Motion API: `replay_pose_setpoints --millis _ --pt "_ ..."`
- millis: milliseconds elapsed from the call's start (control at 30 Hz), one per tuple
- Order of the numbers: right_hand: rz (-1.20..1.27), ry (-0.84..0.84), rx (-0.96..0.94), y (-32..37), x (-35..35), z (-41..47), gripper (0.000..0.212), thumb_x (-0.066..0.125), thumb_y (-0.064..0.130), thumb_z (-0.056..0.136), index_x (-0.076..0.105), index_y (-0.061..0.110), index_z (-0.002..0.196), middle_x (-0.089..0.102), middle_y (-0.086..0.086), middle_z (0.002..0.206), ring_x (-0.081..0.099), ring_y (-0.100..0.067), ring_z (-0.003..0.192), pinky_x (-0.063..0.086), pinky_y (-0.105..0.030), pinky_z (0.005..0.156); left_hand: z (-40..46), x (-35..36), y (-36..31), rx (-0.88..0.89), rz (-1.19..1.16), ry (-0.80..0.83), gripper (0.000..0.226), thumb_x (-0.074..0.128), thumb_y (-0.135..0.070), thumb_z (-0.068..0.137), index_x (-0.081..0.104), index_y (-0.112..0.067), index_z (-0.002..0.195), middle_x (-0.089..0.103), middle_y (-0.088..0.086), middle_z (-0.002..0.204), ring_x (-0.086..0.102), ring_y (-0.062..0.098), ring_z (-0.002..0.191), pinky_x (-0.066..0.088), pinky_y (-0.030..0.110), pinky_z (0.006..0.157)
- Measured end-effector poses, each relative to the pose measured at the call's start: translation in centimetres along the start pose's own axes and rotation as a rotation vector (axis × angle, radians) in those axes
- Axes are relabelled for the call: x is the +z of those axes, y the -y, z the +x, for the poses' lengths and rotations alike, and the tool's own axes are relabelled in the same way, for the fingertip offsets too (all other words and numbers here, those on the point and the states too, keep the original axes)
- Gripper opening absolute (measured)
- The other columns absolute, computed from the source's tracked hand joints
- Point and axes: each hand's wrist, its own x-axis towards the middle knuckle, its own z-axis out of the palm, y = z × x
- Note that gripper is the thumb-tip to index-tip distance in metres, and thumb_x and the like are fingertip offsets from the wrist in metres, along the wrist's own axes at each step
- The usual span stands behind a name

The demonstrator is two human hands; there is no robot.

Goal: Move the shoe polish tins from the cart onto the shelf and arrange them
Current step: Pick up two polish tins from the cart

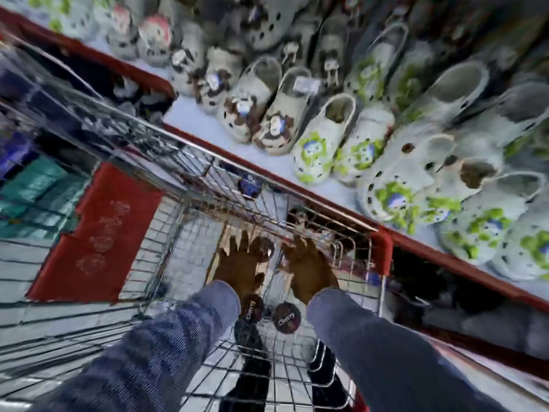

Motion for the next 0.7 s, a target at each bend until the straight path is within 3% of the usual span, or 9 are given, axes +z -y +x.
replay_pose_setpoints --millis 167,333,433,500,600,700 --pt "0.005 0.11 0.114 -0.5 4.1 4.5 0.086 0.054 0.004 0.087 0.006 0.024 0.155 -0.001 -0.013 0.165 0.003 -0.044 0.149 0.026 -0.059 0.115 7.1 4.9 2.9 0.095 0.002 -0.003 0.083 0.058 -0.036 0.095 0.008 -0.022 0.16 -0.004 0.014 0.17 0.0 0.048 0.154 0.019 0.068 0.12" --pt "-0.04 0.128 0.122 -0.5 6.1 6.4 0.065 0.039 0.001 0.097 0.015 0.019 0.155 0.005 -0.02 0.163 0.009 -0.046 0.148 0.035 -0.056 0.11 10.9 7.9 4.1 0.225 -0.007 -0.017 0.075 0.057 -0.023 0.095 0.019 -0.017 0.159 0.016 0.022 0.167 0.017 0.048 0.152 0.03 0.06 0.119" --pt "-0.015 0.078 0.126 -0.5 5.5 6.6 0.055 0.048 0.005 0.094 0.033 0.012 0.146 0.026 -0.022 0.155 0.023 -0.046 0.143 0.046 -0.054 0.101 11.2 7.0 3.6 0.225 -0.038 -0.104 0.05 0.055 -0.01 0.094 0.046 -0.01 0.144 0.051 0.029 0.142 0.047 0.053 0.131 0.044 0.059 0.105" --pt "0.017 0.036 0.141 -0.2 4.4 6.2 0.055 0.063 0.009 0.084 0.043 0.011 0.136 0.044 -0.018 0.139 0.038 -0.044 0.131 0.053 -0.05 0.09 10.3 5.3 3.5 0.238 -0.067 -0.122 0.048 0.064 -0.003 0.078 0.058 -0.011 0.125 0.059 0.023 0.12 0.055 0.047 0.113 0.049 0.054 0.093" --pt "0.073 0.004 0.126 1.0 0.5 4.3 0.062 0.077 0.019 0.07 0.051 0.011 0.126 0.053 -0.012 0.128 0.047 -0.038 0.119 0.053 -0.046 0.089 6.8 0.9 3.1 0.235 -0.143 -0.166 0.05 0.067 -0.021 0.063 0.058 -0.019 0.112 0.061 0.012 0.11 0.056 0.037 0.105 0.052 0.047 0.088" --pt "0.235 -0.052 0.118 2.4 -5.4 0.8 0.063 0.08 0.022 0.064 0.056 0.015 0.122 0.056 -0.007 0.127 0.05 -0.031 0.119 0.051 -0.039 0.093 2.2 -3.7 2.6 0.224 -0.184 -0.227 0.066 0.066 -0.041 0.059 0.051 -0.027 0.123 0.064 0.008 0.114 0.06 0.034 0.108 0.055 0.046 0.088"
